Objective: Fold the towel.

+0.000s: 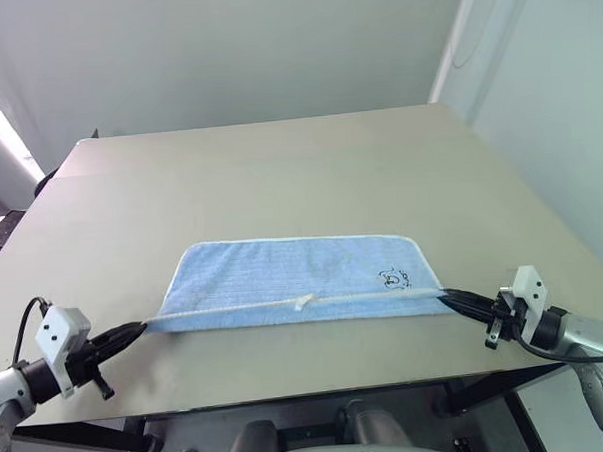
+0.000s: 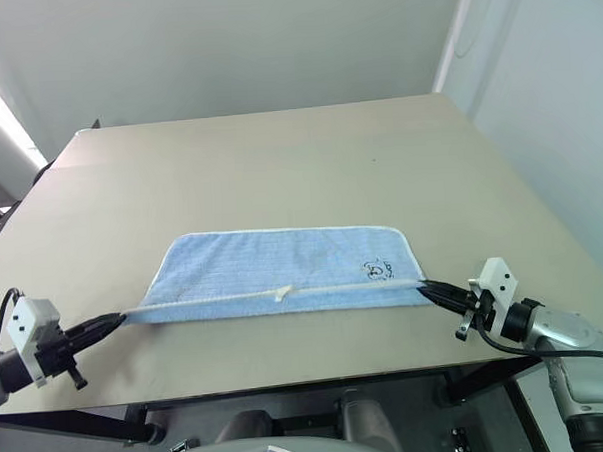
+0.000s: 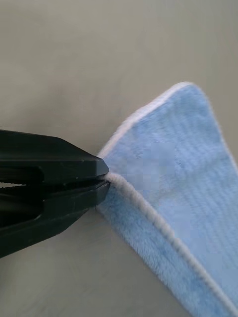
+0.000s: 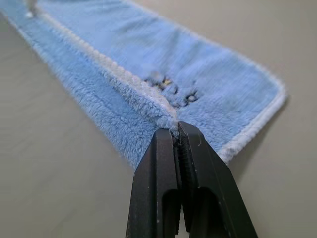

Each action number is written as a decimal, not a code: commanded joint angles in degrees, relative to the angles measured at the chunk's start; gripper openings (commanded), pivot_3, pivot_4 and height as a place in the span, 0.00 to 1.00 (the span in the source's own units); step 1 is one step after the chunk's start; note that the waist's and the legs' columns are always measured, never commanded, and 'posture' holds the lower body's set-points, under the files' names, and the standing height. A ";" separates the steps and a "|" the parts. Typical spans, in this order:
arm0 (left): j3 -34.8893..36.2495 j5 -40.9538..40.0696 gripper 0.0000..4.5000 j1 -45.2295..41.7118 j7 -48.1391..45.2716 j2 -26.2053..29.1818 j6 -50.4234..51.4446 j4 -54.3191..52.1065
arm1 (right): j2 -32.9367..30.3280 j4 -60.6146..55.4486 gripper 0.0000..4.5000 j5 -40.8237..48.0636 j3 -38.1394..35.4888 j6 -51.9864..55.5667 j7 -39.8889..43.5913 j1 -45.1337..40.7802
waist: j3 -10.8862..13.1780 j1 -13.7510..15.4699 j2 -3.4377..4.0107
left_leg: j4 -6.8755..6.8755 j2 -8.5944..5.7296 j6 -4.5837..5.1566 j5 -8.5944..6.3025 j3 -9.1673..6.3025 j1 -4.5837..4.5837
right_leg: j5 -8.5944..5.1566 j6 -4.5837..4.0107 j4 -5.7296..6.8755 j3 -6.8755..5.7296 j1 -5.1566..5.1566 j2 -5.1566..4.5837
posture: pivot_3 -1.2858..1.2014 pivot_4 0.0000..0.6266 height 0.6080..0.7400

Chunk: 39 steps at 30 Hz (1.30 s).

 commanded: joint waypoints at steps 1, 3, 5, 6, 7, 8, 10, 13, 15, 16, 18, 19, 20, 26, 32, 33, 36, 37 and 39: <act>3.07 -1.98 0.01 -3.29 1.35 0.33 2.25 0.31 | 0.19 -1.20 0.00 2.00 -3.92 1.09 -3.02 -3.46 | 0.07 -0.04 -0.12 | 0.04 0.00 0.00 0.00 0.00 0.00 | 0.00 0.00 -0.02 -0.01 0.00 0.01 | 0.52 0.00 1.00; 2.57 -2.67 0.01 -8.14 2.10 -0.30 2.98 2.63 | 1.05 -0.39 0.00 2.28 -4.16 1.11 -4.53 -6.29 | 0.12 -0.04 -0.15 | 0.20 0.00 -0.02 -0.01 -0.04 -0.03 | 0.00 0.01 -0.09 -0.12 0.01 0.03 | 0.52 0.00 1.00; 2.05 -2.32 0.01 -12.66 2.73 -0.81 2.99 5.29 | 2.18 1.44 0.00 2.48 -4.69 0.48 -6.41 -9.50 | 0.12 -0.04 -0.07 | 0.40 0.04 -0.03 -0.01 -0.21 -0.05 | 0.01 0.03 -0.34 -0.35 0.03 0.10 | 0.52 0.00 1.00; 1.58 -1.66 0.01 -15.18 3.18 -1.23 2.30 6.92 | 2.61 2.61 0.00 2.19 -4.78 0.85 -7.71 -11.39 | 0.11 -0.02 -0.01 | 0.50 0.18 -0.03 -0.01 -0.35 -0.09 | 0.04 0.07 -0.62 -0.46 0.06 0.36 | 0.52 0.00 1.00; 0.85 -0.79 0.01 -17.68 3.84 -1.64 1.85 8.46 | 3.27 3.91 0.00 1.91 -4.88 0.59 -8.81 -13.48 | 0.11 -0.01 -0.03 | 0.57 0.46 -0.02 -0.01 -0.35 -0.18 | 0.05 0.08 -0.87 -0.44 0.14 0.61 | 0.52 0.00 1.00; 0.14 0.01 0.01 -19.68 4.08 -1.94 1.29 9.83 | 3.87 5.13 0.00 1.59 -4.83 0.14 -9.64 -15.27 | 0.08 -0.01 -0.08 | 0.67 0.61 -0.02 -0.01 -0.29 -0.16 | 0.06 0.09 -0.90 -0.43 0.26 0.70 | 0.52 0.00 1.00; -1.42 1.78 0.01 -23.69 4.97 -2.95 -0.04 12.77 | 4.69 8.46 0.00 -0.66 -3.52 -0.63 -11.60 -18.72 | 0.06 -0.02 -0.13 | 0.67 0.64 0.00 -0.02 -0.23 -0.12 | 0.19 0.27 -0.88 -0.20 0.31 0.76 | 0.52 0.00 1.00; -3.99 4.29 0.01 -28.68 5.70 -4.43 -1.75 17.54 | 7.35 15.55 0.00 -4.01 -2.10 -4.10 -14.78 -24.57 | 0.03 -0.05 -0.18 | 0.63 0.23 0.43 -0.26 0.03 -0.18 | 0.65 0.28 -0.59 0.45 0.29 0.81 | 0.52 0.00 1.00; -5.40 6.15 0.01 -31.43 6.89 -5.37 -3.08 20.66 | 8.09 19.51 0.00 -6.36 -0.50 -3.02 -16.59 -27.65 | 0.02 0.03 -0.16 | 0.59 0.22 0.57 -0.33 0.09 -0.21 | 0.74 0.40 -0.51 0.56 0.24 0.84 | 0.52 0.00 1.00; -5.95 6.73 0.01 -32.53 7.20 -5.72 -3.49 21.92 | 8.28 20.91 0.00 -7.31 0.39 -2.68 -16.83 -28.61 | 0.01 0.08 -0.15 | 0.58 0.21 0.60 -0.35 0.10 -0.20 | 0.75 0.39 -0.49 0.63 0.18 0.83 | 0.52 0.00 1.00; -6.71 7.81 0.01 -34.54 7.97 -6.35 -4.46 24.67 | 8.64 22.93 0.00 -8.78 2.22 -2.29 -16.51 -29.85 | 0.01 0.21 -0.15 | 0.59 0.21 0.60 -0.35 0.10 -0.20 | 0.85 0.26 -0.43 0.69 -0.05 0.83 | 0.52 0.00 1.00; -7.01 8.40 0.01 -35.56 8.60 -6.62 -4.83 26.22 | 8.81 23.82 0.00 -9.47 3.12 -2.10 -16.31 -30.34 | 0.01 0.27 -0.15 | 0.59 0.22 0.61 -0.35 0.10 -0.19 | 0.87 0.22 -0.43 0.69 -0.07 0.83 | 0.52 0.00 1.00; -7.44 9.03 0.01 -36.64 8.89 -6.91 -5.55 27.97 | 8.81 24.98 0.00 -10.48 4.35 -1.12 -16.10 -30.84 | 0.01 0.28 -0.16 | 0.59 0.22 0.63 -0.36 0.11 -0.19 | 0.88 0.21 -0.43 0.71 -0.07 0.83 | 0.52 0.00 1.00; -8.87 10.99 0.24 -41.71 8.31 -8.76 -10.42 36.07 | 11.14 30.37 0.00 -12.24 6.24 -3.32 -15.86 -33.27 | 0.00 0.25 -0.18 | 0.67 0.16 0.63 -0.36 0.36 -0.19 | 0.77 0.41 -0.14 1.01 -0.05 0.82 | 0.52 0.00 1.00; -8.74 12.07 0.72 -43.87 9.04 -9.60 -12.40 39.79 | 13.77 30.09 0.31 -11.79 5.01 -3.77 -18.47 -34.59 | -0.02 -0.27 -0.20 | 0.68 0.17 0.64 -0.36 0.75 0.00 | 0.78 0.42 0.10 1.39 -0.05 0.89 | 0.52 0.00 1.00; -8.68 12.12 0.80 -44.01 9.16 -9.64 -12.61 40.13 | 13.88 30.23 0.40 -11.98 4.96 -4.02 -18.82 -34.81 | -0.02 -0.28 -0.20 | 0.68 0.17 0.64 -0.35 0.76 0.01 | 0.78 0.42 0.12 1.41 -0.05 0.89 | 0.52 0.00 1.00; -7.97 11.36 1.00 -44.17 9.43 -9.78 -12.68 39.56 | 13.60 27.65 0.63 -10.15 4.35 -0.04 -18.34 -34.96 | -0.03 -0.09 -0.22 | 0.68 0.17 0.64 -0.35 0.78 -0.01 | 0.79 0.43 0.11 1.42 -0.05 0.89 | 0.52 0.00 1.00; -7.58 10.89 1.00 -44.22 9.68 -9.83 -12.56 38.90 | 13.16 26.37 0.70 -9.14 3.92 3.44 -18.42 -35.09 | -0.03 -0.05 -0.22 | 0.68 0.18 0.64 -0.36 0.78 -0.02 | 0.79 0.43 0.10 1.42 -0.06 0.89 | 0.52 0.00 1.00; -6.36 9.56 1.00 -44.30 10.46 -10.08 -12.58 36.71 | 12.15 24.06 0.70 -6.03 1.96 10.82 -18.85 -35.90 | -0.03 0.04 -0.22 | 0.69 0.18 0.64 -0.36 0.80 -0.05 | 0.79 0.44 0.10 1.45 -0.09 0.86 | 0.52 0.00 1.00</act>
